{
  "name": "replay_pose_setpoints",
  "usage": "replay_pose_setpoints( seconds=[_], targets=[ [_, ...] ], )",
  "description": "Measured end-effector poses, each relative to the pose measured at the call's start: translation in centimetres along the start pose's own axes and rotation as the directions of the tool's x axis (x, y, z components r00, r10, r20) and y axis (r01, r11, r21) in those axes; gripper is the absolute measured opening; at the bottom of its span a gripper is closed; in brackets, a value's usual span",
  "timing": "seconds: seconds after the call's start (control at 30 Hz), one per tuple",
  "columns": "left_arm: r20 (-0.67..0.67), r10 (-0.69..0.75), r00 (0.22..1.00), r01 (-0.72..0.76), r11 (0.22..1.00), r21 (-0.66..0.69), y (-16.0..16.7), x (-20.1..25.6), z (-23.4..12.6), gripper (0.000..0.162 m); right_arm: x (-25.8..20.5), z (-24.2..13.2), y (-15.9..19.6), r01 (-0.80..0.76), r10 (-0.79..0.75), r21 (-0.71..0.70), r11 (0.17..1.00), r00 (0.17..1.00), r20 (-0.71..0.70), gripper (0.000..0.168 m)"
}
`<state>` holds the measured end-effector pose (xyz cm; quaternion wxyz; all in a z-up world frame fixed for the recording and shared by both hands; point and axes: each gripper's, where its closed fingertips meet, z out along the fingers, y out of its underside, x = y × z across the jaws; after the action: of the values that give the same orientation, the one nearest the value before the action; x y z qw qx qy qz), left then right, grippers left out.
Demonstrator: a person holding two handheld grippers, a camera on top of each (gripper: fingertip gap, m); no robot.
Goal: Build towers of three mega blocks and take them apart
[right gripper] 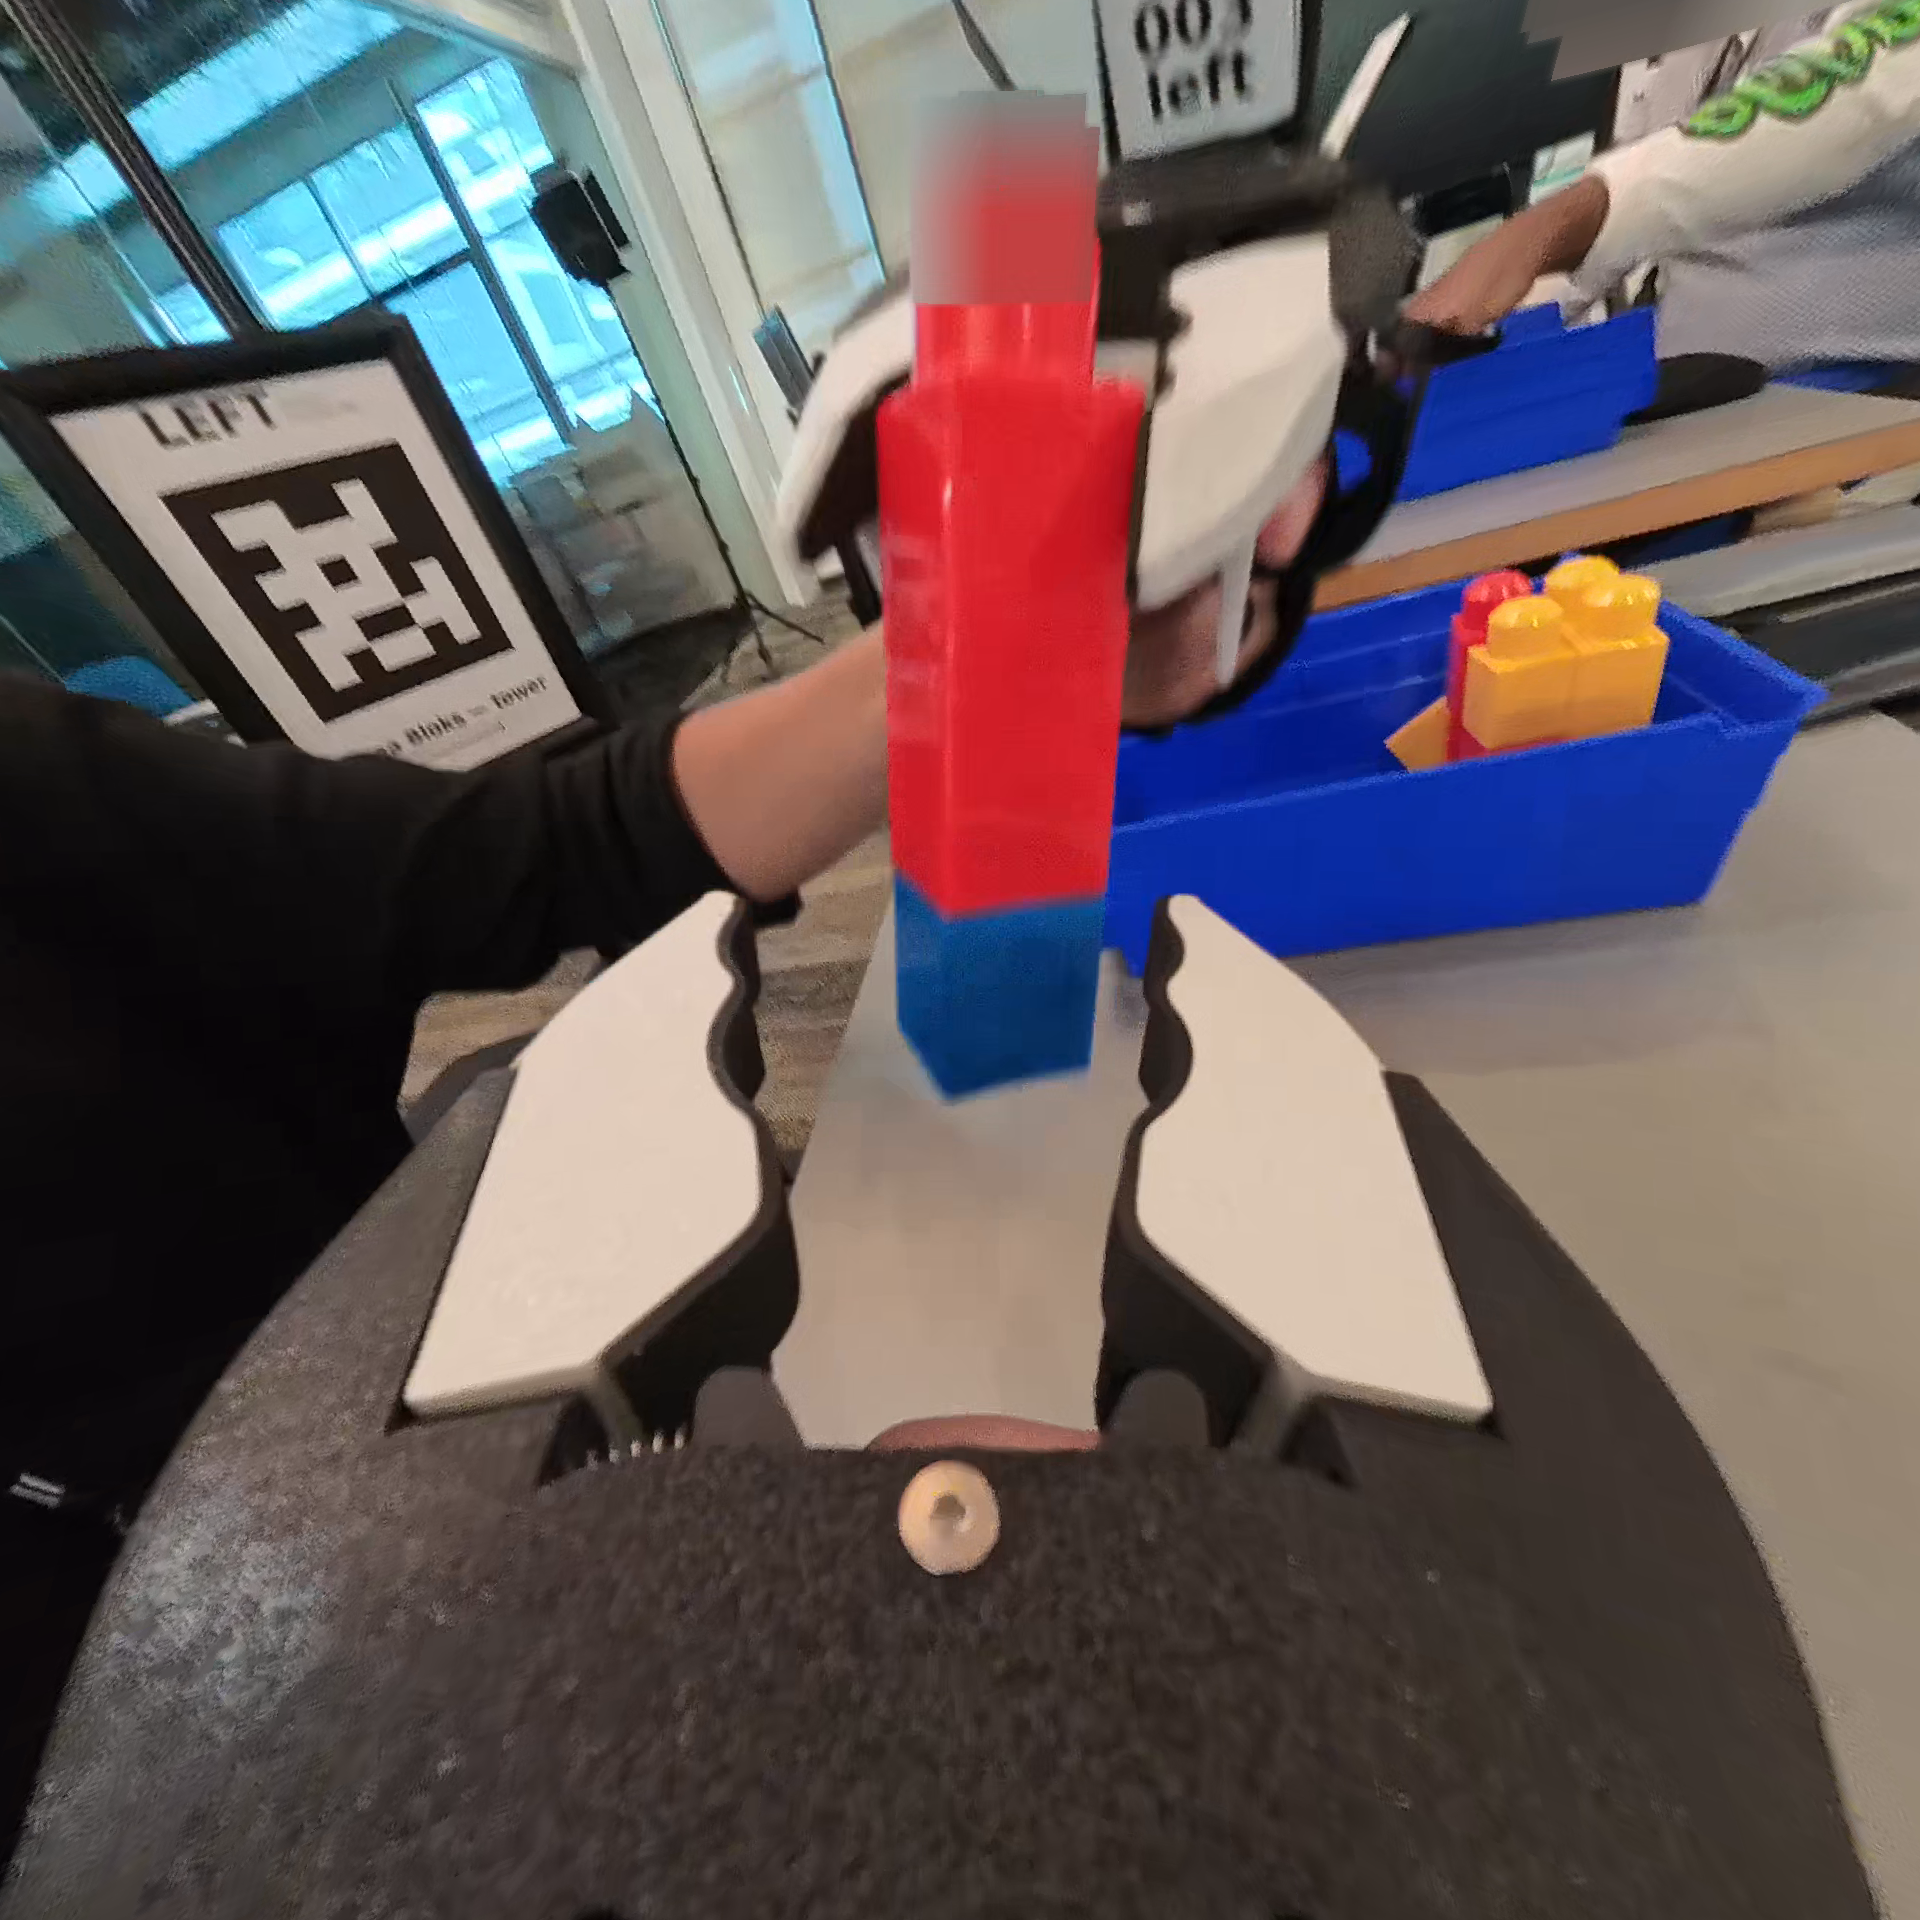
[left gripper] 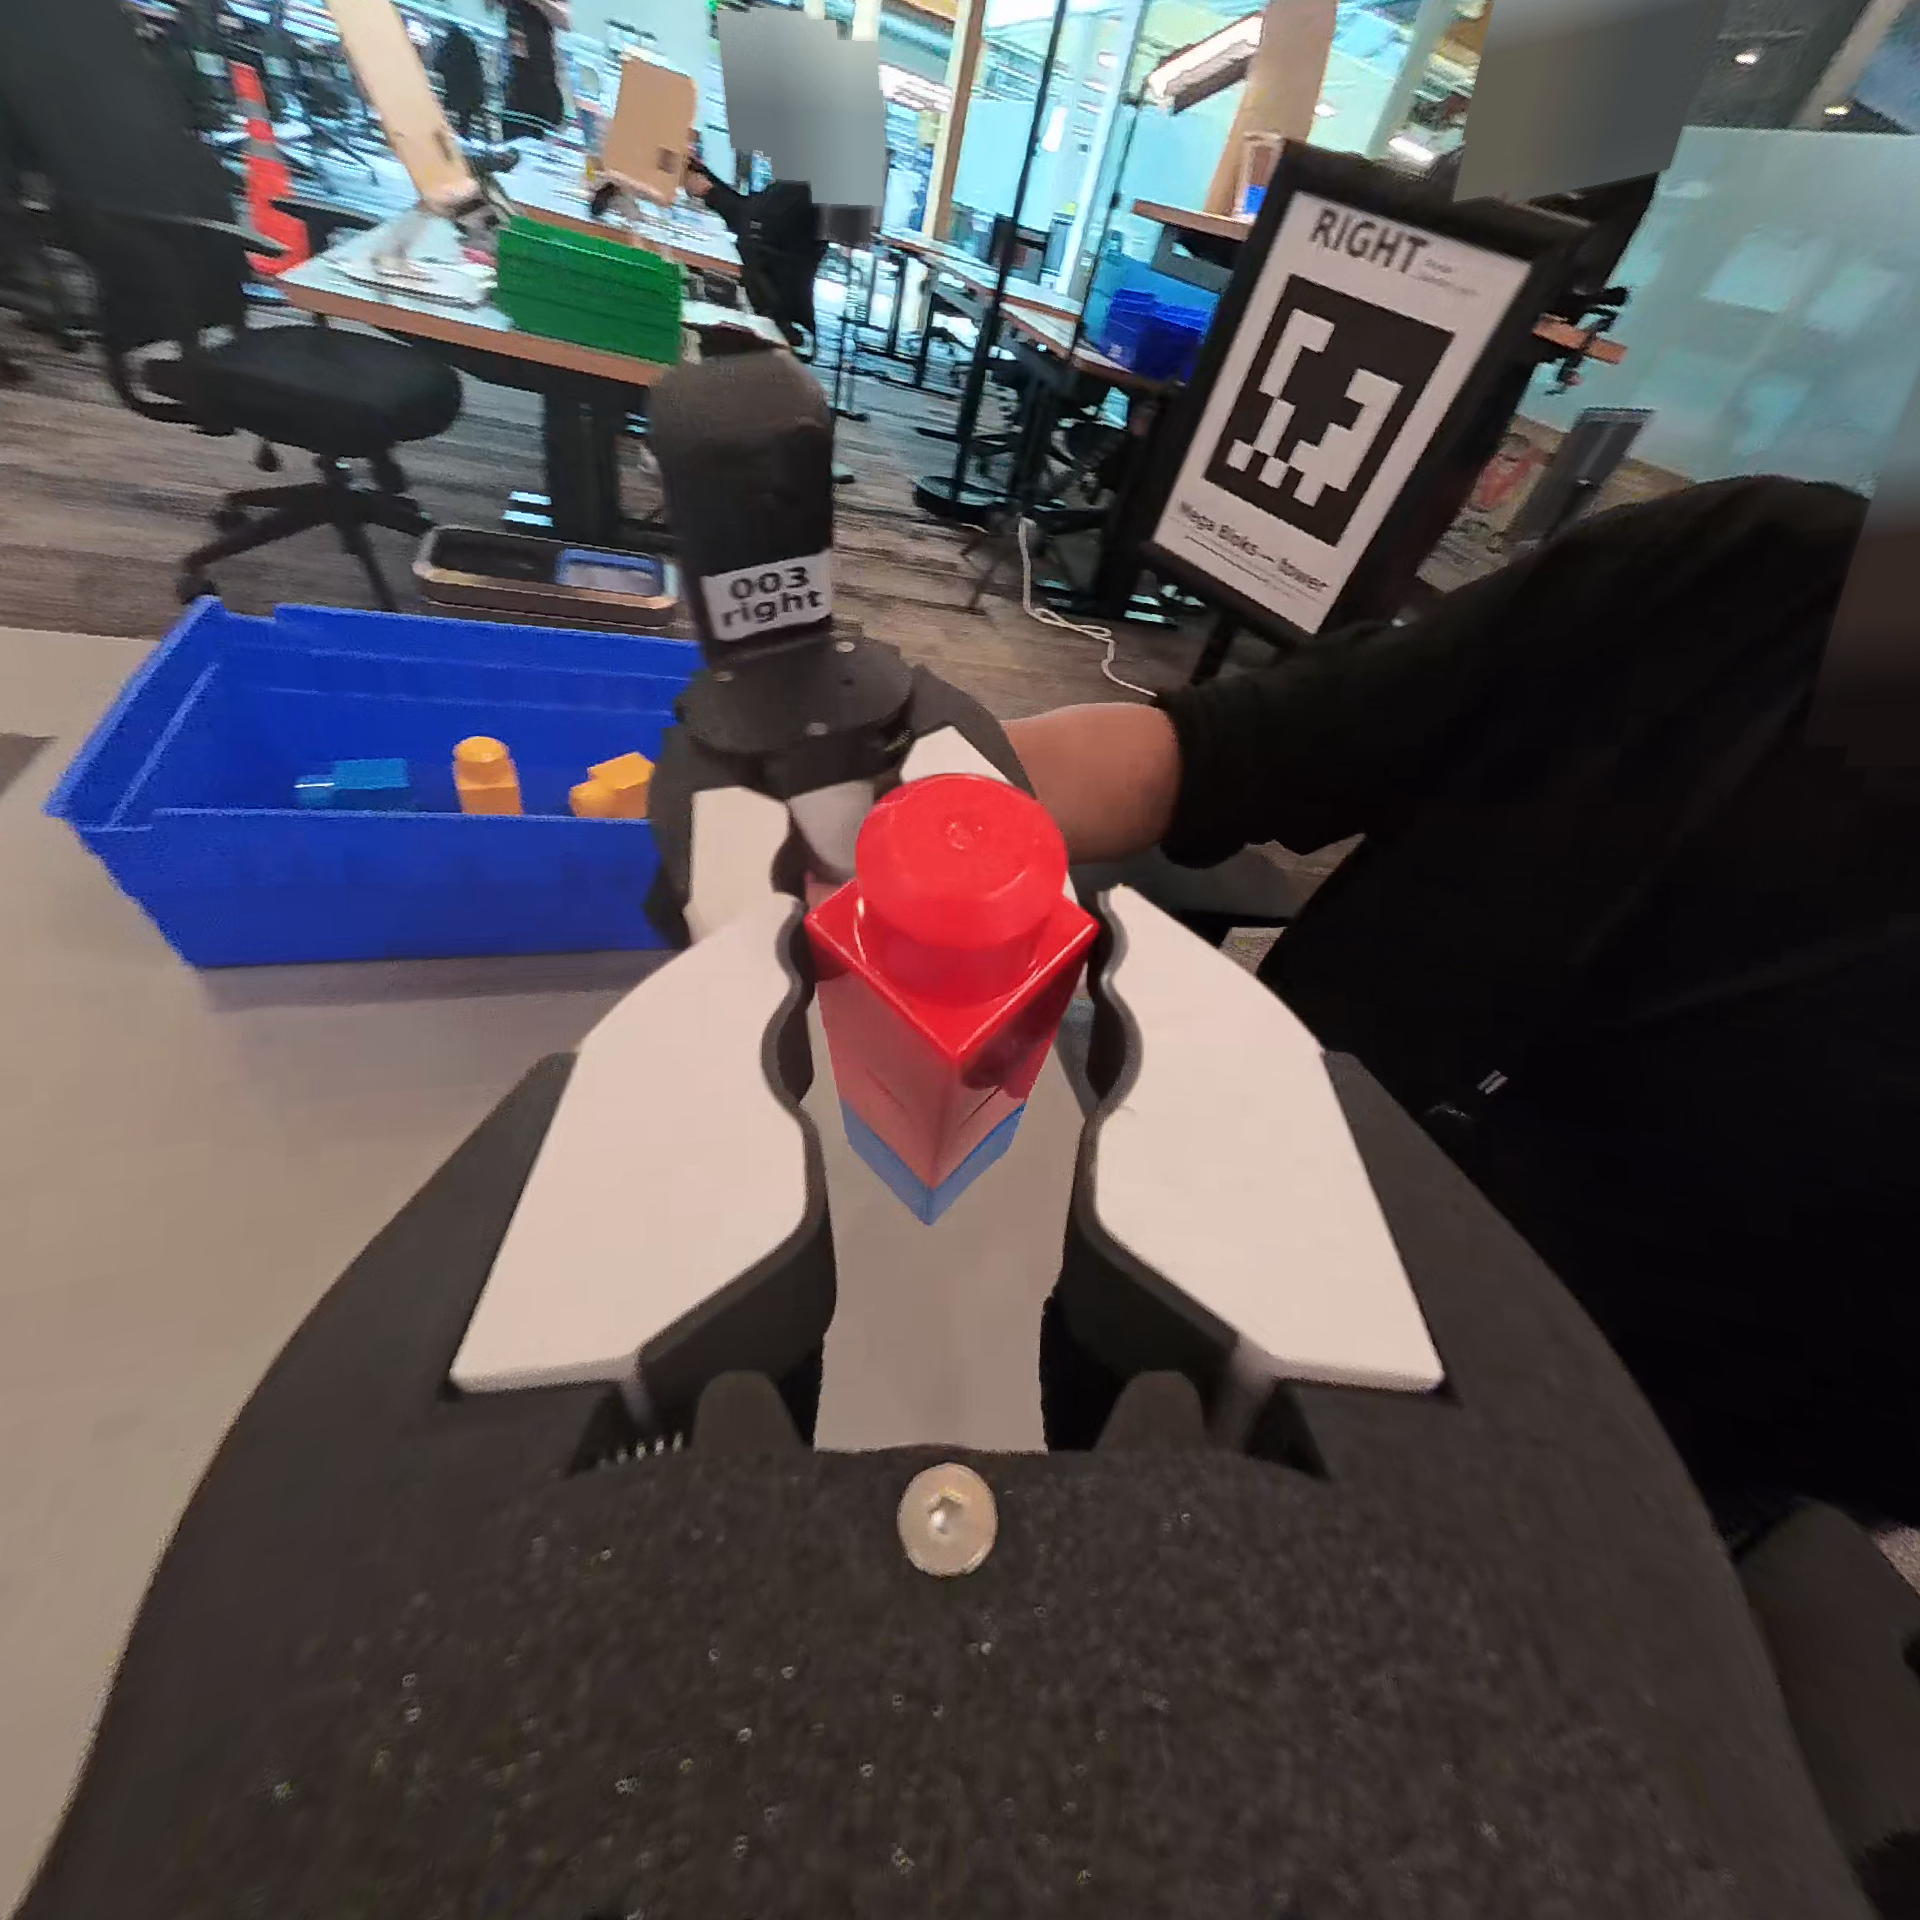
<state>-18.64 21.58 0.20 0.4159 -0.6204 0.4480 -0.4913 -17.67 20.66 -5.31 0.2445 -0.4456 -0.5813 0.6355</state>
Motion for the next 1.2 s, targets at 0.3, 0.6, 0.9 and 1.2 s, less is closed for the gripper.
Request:
replay_pose_setpoints(
  seconds=[0.3, 0.6, 0.9, 1.2],
  targets=[
    [-0.086, 0.025, 0.996, -0.028, 0.999, -0.039, 1.2, -1.0, 4.0, 0.05, 0.6, -0.5, 0.0, -0.061, 0.058, 0.04, 0.997, 0.995, 0.076, 0.038],
    [0.036, 0.041, 0.999, -0.043, 0.996, 0.081, -3.0, -2.6, 1.0, 0.05, 2.2, -2.4, 3.0, -0.059, 0.058, -0.006, 0.998, 0.998, -0.039, 0.037],
    [0.833, -0.168, 0.527, 0.201, 0.977, 0.07, 8.0, -15.5, -2.0, 0.05, 3.8, -7.5, 3.0, -0.054, 0.074, 0.113, 0.992, 0.981, -0.179, 0.037],
    [0.88, -0.094, 0.466, 0.391, 0.914, -0.11, 20.9, -20.0, 0.6, 0.051, 4.5, -9.1, 4.3, -0.086, 0.113, 0.131, 0.988, 0.972, -0.206, 0.037]
  ],
)
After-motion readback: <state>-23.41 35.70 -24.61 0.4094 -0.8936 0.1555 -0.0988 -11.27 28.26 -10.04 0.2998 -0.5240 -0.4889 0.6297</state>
